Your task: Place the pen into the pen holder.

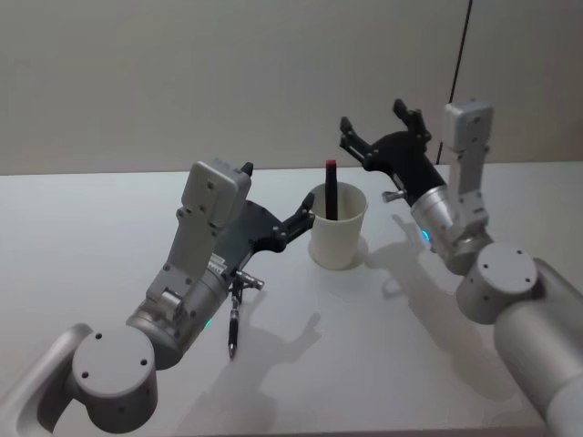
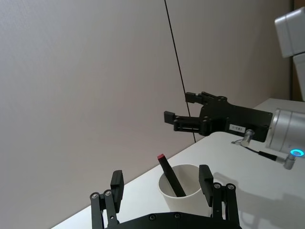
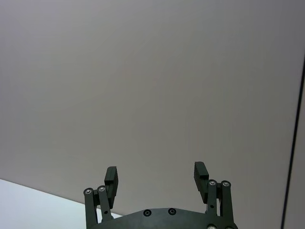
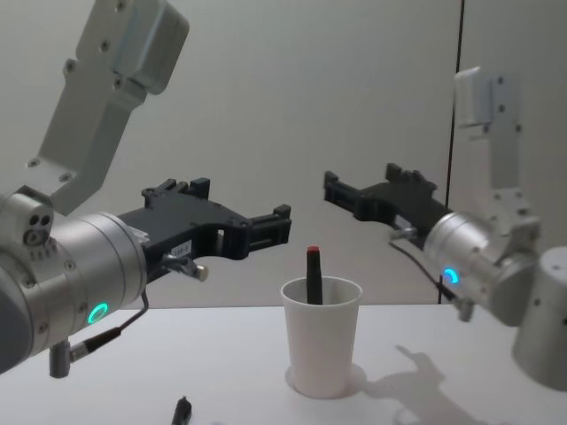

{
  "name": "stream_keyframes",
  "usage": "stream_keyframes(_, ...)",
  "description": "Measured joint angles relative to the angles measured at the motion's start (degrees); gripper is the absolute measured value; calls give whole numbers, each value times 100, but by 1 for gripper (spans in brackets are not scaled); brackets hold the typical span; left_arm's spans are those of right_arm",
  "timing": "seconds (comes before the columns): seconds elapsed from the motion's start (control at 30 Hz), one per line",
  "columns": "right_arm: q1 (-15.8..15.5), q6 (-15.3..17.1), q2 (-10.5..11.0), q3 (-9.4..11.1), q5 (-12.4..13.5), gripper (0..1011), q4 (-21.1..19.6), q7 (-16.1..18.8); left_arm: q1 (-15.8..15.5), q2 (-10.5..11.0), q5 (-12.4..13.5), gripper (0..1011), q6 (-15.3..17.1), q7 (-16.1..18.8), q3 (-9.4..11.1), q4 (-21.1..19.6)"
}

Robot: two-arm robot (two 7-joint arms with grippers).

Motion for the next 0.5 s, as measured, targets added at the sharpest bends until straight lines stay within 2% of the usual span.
stream_keyframes(0.03,-80,136,25,18,-2,1002,-160,10,0,0,0,1003,0,0,0,0)
stream_keyframes(0.07,-245,363,80,56,-8,1002,-491,23,0,0,0,1003,0,0,0,0)
stream_keyframes(0.17,-460,632,149,107,-20,1001,-910,35,0,0,0,1003,0,0,0,0)
stream_keyframes(0.2,-581,826,190,138,-28,1001,-1148,41,0,0,0,1003,0,0,0,0)
stream_keyframes(0.27,-695,952,230,167,-36,1002,-1370,42,0,0,0,1003,0,0,0,0)
stream_keyframes(0.3,-821,1129,277,200,-48,1001,-1613,42,0,-1,0,1003,0,0,0,0)
stream_keyframes(0.37,-979,1360,332,238,-74,1002,-1905,41,0,0,0,1003,0,0,0,0)
stream_keyframes(0.5,-1183,1607,407,289,-115,1001,-2273,26,0,0,0,1003,0,0,0,0)
